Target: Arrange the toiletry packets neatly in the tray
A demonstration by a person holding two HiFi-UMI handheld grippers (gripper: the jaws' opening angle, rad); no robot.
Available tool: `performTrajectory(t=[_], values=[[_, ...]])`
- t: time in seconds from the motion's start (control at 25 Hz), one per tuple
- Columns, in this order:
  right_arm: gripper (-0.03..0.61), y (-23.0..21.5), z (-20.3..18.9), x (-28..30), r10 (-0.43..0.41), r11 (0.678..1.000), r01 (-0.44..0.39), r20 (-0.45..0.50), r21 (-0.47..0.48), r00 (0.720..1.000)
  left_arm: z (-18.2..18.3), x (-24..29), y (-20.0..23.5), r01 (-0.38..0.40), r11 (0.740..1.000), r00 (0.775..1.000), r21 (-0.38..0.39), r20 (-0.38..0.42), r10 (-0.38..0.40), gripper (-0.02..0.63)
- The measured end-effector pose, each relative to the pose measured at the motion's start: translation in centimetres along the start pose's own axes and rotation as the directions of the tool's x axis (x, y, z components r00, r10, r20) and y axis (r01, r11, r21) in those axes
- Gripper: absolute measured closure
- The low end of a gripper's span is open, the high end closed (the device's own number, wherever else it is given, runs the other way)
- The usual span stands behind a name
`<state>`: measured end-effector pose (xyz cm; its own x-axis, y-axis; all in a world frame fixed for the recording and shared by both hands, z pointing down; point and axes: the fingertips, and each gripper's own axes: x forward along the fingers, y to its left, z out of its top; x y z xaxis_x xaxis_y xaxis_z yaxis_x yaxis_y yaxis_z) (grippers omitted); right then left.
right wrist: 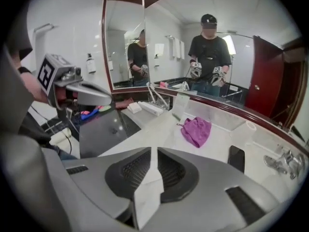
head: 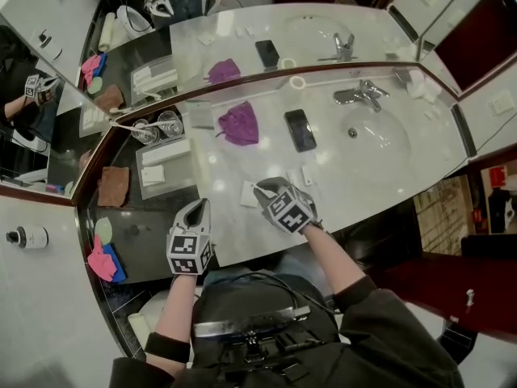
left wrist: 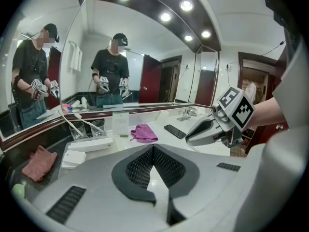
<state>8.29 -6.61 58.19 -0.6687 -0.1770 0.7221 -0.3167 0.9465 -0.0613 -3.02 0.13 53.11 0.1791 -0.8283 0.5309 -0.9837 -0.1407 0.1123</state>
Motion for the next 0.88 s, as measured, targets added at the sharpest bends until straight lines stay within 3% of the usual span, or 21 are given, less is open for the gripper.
performTrajectory(t=[0.12,0.32,0.56,0.88], values=[[0.36,1.2,-2.1,1.9,0.046,0.992,-0.057,-0.097,-0.109,0.994,-0.5,0.1,0.0,0.005,1.0,1.0,-0.008,-0.006,-0.005,0.612],[0.158,2.1,-4.7,5.0,0.088,0.97,-0.137,-0.236,-0.201,0.968,-1.8,0.3,0.2,0.013,1.0,0.999,-0.026,-0.029,-0.013,0.612],[0.135,1.4,-9.0,8.9,0.075,0.946,-0.193,-0.407,-0.26,0.911,-3.7,1.0,0.6,0.018,0.999,0.998,-0.047,-0.059,-0.021,0.612],[0.135,1.3,-10.8,12.0,0.092,0.94,-0.237,-0.488,-0.245,0.868,-5.2,1.0,1.9,0.002,0.996,0.998,-0.086,-0.062,-0.008,0.612]])
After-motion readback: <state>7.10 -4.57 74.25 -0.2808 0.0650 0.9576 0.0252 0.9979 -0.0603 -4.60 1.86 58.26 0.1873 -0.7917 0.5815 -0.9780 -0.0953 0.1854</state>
